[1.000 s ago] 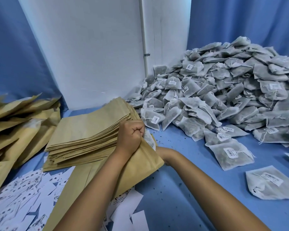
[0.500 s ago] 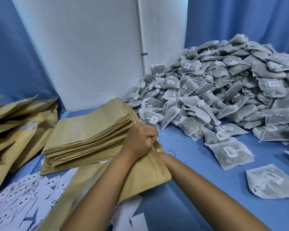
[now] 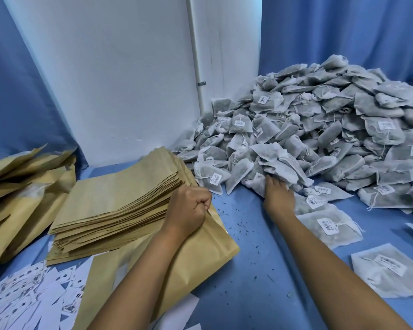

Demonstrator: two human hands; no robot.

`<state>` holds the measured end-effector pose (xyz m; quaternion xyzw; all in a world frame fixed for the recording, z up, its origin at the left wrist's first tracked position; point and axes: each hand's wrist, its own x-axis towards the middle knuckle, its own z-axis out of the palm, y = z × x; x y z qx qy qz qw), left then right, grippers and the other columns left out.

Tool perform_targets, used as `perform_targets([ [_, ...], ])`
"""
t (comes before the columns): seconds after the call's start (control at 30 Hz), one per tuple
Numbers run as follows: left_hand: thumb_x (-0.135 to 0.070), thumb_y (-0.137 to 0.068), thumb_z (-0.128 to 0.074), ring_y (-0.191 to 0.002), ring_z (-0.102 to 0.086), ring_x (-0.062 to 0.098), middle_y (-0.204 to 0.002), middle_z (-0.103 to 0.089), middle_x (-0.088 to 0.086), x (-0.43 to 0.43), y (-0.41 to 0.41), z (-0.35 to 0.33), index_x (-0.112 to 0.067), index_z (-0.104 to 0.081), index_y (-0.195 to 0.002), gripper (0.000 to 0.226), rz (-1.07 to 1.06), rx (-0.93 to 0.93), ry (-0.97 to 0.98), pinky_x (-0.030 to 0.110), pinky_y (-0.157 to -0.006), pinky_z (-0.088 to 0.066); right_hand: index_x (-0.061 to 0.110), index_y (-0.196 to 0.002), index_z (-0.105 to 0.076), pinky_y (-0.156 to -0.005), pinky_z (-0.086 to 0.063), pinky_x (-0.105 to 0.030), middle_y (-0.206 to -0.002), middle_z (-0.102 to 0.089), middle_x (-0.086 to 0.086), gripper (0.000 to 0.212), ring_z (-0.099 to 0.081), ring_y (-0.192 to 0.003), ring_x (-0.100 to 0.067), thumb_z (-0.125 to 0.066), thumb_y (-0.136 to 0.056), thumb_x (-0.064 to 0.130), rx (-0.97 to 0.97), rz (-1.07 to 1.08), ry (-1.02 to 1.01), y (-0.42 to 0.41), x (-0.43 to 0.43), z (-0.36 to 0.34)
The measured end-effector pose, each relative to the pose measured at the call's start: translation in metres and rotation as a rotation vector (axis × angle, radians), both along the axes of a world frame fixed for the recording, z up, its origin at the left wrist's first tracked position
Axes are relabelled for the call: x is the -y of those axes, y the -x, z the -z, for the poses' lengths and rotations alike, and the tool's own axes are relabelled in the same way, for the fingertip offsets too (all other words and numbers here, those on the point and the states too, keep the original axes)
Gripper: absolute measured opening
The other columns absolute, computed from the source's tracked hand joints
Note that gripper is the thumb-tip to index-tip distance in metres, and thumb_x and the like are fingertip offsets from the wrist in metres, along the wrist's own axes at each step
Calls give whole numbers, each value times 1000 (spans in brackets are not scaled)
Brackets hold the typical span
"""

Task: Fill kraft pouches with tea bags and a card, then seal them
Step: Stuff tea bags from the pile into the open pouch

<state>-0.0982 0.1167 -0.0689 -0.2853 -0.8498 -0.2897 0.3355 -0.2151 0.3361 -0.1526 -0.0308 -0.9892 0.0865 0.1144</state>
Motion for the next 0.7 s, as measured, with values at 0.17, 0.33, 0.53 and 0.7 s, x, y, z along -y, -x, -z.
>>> perform_targets([
  [0.17,4,-50,-35,-46,-29,0,-46,-24,-14,5,3,-9,-24,-34,-49,28,-12,-13,-61,20,-48,-23,7,-90,-63,-64,-42,-30,-88,-67,-11,12,-59,-78,-24,-55,-84,-1,-395,-86,824,-14,29,-16],
  [0.33,1,-54,-34,-45,-31,12,-46,-32,-6,2,1,-10,-12,-36,-44,16,-68,-56,-73,29,-45,-27,11,-88,-48,-55,-54,-25,-69,-64,-3,24,-64,-60,-13,-59,-84,-10,2,-639,1961,-67,56,-49],
  [0.53,-10,-56,-30,-48,-28,9,-48,-31,-6,-4,-10,-26,-13,-37,-45,14,-3,-123,-85,24,-45,-23,24,-68,-37,-57,-31,-13,-68,-40,13,37,-36,-61,2,-41,-98,2,515,-703,749,-113,91,-73],
  [0.7,-9,-57,-30,-45,-30,16,-48,-30,-3,13,-23,-27,-7,-37,-44,14,-16,-158,-83,28,-43,-27,14,-67,-39,-47,-31,-8,-67,-36,1,34,-29,-59,-5,-38,-96,-5,586,-763,613,-136,98,-99],
])
